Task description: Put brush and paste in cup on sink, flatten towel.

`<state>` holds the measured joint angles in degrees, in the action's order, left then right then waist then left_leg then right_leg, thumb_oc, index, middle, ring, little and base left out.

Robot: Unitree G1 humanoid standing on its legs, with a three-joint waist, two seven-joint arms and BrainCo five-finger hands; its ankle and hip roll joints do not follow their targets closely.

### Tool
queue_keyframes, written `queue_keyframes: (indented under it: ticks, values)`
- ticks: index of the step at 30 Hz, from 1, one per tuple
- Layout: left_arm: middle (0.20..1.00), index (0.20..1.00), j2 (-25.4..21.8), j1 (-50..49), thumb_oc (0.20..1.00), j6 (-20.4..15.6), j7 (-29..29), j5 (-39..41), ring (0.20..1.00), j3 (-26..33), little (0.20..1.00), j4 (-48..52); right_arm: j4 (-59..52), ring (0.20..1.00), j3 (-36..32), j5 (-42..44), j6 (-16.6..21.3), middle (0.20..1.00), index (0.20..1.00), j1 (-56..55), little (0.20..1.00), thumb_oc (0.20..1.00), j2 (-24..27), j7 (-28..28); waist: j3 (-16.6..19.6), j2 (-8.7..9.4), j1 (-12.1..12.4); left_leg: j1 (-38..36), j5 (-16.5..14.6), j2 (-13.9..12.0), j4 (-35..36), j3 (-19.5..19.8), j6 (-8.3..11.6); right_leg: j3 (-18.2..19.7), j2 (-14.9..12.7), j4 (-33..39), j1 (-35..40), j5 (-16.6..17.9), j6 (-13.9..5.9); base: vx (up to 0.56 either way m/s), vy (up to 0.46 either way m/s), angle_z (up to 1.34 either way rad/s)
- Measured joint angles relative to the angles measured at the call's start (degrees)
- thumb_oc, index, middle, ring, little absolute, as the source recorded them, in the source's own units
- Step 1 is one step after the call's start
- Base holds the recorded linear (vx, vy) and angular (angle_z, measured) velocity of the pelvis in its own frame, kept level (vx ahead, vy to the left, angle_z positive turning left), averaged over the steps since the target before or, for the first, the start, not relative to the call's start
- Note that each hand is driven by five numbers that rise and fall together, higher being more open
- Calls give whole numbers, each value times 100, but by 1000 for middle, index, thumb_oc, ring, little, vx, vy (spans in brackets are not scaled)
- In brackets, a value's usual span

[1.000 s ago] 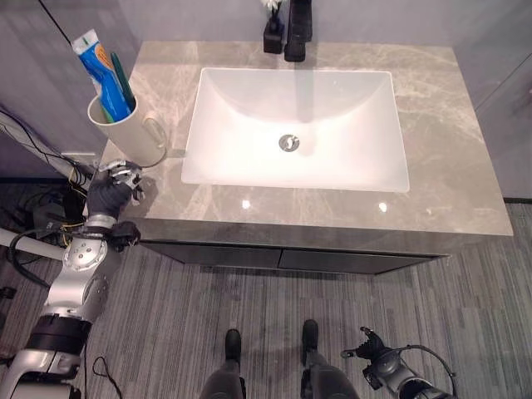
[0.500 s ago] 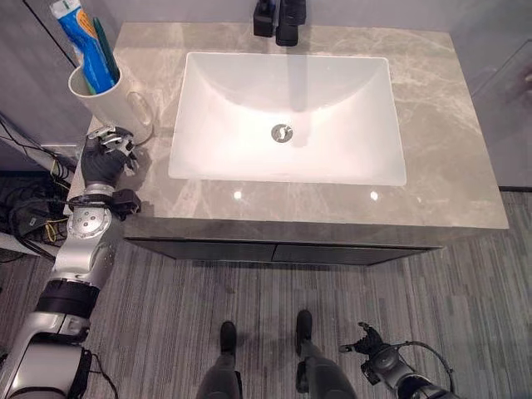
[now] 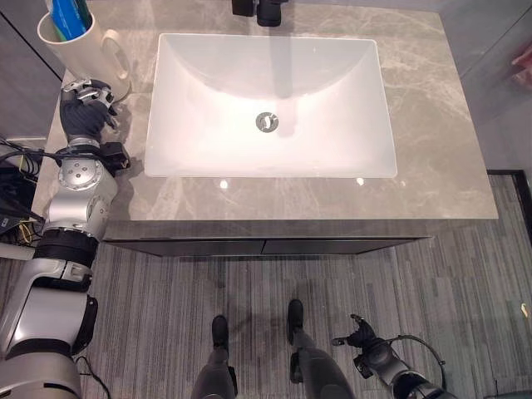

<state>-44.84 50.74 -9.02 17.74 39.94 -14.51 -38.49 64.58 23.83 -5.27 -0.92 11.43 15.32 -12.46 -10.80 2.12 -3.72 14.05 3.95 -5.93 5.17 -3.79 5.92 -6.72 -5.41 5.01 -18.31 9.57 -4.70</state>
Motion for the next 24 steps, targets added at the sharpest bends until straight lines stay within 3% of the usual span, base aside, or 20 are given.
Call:
queue_keyframes:
  ticks: [7,12,15,19,21,24]
  values:
    - [200,200,-96,342,200,-26,8,-6,200,-35,200,-315,-38,1000,48,9,3,1000,1000,-6,1000,1000,-4,-1,9,22,-30,133,12,-25,0,-51,15,63,35,-1,-178,33,13,3,3,-5]
    - [200,200,-114,144,200,-20,135,-8,200,-12,200,25,-62,1000,55,13,10,1000,1000,20,1000,1000,-16,-6,11,25,-5,99,11,-44,-1,-142,16,125,58,-2,-179,39,20,9,-17,-6]
    - [200,200,-117,-322,200,-14,174,-62,200,32,200,671,-108,1000,54,14,56,1000,1000,48,1000,1000,-21,-5,11,24,-9,46,12,-50,0,-159,17,139,61,-2,-140,52,37,8,-23,-6]
    - [200,200,71,-2162,200,-141,108,-65,200,804,200,2614,-133,1000,-20,11,67,1000,1000,-34,1000,1000,-6,2,8,22,3,-285,9,-66,6,-220,18,150,77,0,144,41,37,8,-29,-7]
    - [200,200,137,-2480,200,-183,59,-59,200,820,200,2685,-116,1000,-52,10,69,1000,1000,-55,1000,1000,11,17,10,22,156,-398,-19,-104,6,-225,39,135,108,5,267,0,33,14,-47,1]
    - [200,200,280,-3375,200,-222,-58,-64,200,1359,200,3191,-116,1000,-256,3,112,1000,1000,-135,1000,1000,19,63,12,25,246,-480,-14,-133,7,-215,62,134,134,36,342,-19,52,6,-40,-1]
